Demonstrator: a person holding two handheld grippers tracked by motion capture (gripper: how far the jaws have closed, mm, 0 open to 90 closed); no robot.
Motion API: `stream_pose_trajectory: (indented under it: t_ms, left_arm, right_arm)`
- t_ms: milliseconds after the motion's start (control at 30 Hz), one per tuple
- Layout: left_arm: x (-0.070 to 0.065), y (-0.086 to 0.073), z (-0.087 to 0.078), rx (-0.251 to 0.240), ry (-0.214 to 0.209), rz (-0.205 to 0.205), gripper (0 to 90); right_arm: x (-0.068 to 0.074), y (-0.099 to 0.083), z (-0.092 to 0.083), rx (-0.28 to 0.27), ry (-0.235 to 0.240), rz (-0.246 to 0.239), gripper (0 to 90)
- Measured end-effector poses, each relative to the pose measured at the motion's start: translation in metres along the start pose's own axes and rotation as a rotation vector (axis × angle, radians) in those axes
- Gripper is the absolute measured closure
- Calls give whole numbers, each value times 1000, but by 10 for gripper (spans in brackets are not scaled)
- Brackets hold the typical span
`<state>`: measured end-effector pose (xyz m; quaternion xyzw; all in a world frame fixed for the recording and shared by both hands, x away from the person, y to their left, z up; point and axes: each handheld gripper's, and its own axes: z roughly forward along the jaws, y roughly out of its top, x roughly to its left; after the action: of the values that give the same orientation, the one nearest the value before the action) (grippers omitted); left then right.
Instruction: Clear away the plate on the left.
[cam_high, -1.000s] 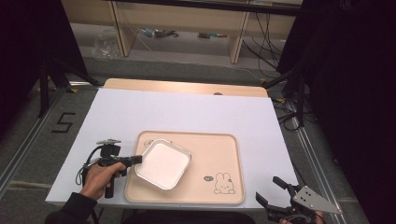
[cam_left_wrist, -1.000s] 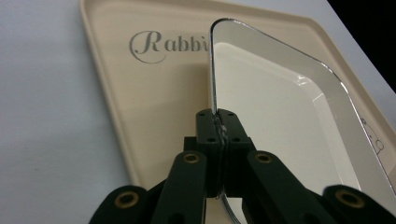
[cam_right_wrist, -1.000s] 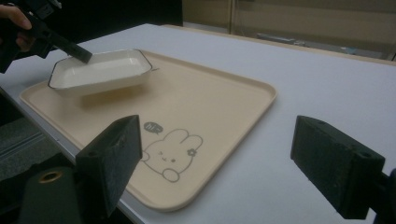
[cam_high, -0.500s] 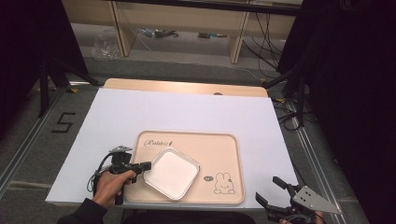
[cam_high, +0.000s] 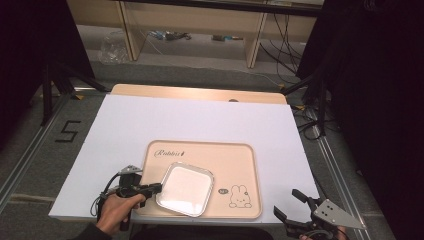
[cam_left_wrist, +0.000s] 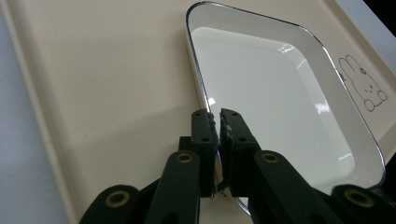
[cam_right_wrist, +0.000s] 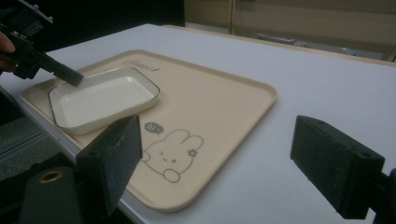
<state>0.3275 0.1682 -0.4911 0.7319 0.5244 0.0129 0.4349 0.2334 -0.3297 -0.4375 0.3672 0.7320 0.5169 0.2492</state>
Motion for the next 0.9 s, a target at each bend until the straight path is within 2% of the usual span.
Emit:
stream_pose_trajectory:
  t_ms: [33,133,167,233,267,333,367,500,533,633,800,833,867,900]
  left_arm:
    - [0,0,0,0,0,0,841]
    - [-1,-1,-2,-4,-9,7,845]
    - [-2,-2,-2,-1,-9,3,843]
    - [-3,-3,-3,2,-12,3,842]
    - [-3,-3,-3,3,-16,3,841]
    - [-4,-5,-4,-1,-19,3,841]
    - [-4,-5,-4,-1,-19,3,841]
    - [-8,-8,-6,2,-23,8,842]
    - [-9,-9,-6,3,-25,9,842]
    - [-13,-11,-7,9,-32,25,837]
    - [-18,-14,-7,16,-44,22,831]
    - [-19,-15,-7,16,-51,21,829]
    - [-19,-15,-7,18,-51,26,829]
    - [-20,-16,-7,19,-55,19,827]
  right_arm:
    - [1,-1,2,-23,10,14,173]
    - [2,-1,2,-17,16,25,174]
    - [1,0,0,5,2,4,175]
    - [0,0,0,1,0,-4,175]
    - [3,0,0,15,22,47,175]
    - [1,0,0,3,-2,11,175]
    - [3,-1,1,-7,5,29,175]
    - [3,-1,1,-2,6,37,175]
    - [2,-1,2,-19,-1,11,175]
    - [2,-1,2,-15,5,18,175]
    - [3,0,2,-6,20,26,175]
    - [0,0,2,-20,13,-7,175]
    - [0,0,2,-20,13,-7,175]
    - [0,0,0,2,9,-9,175]
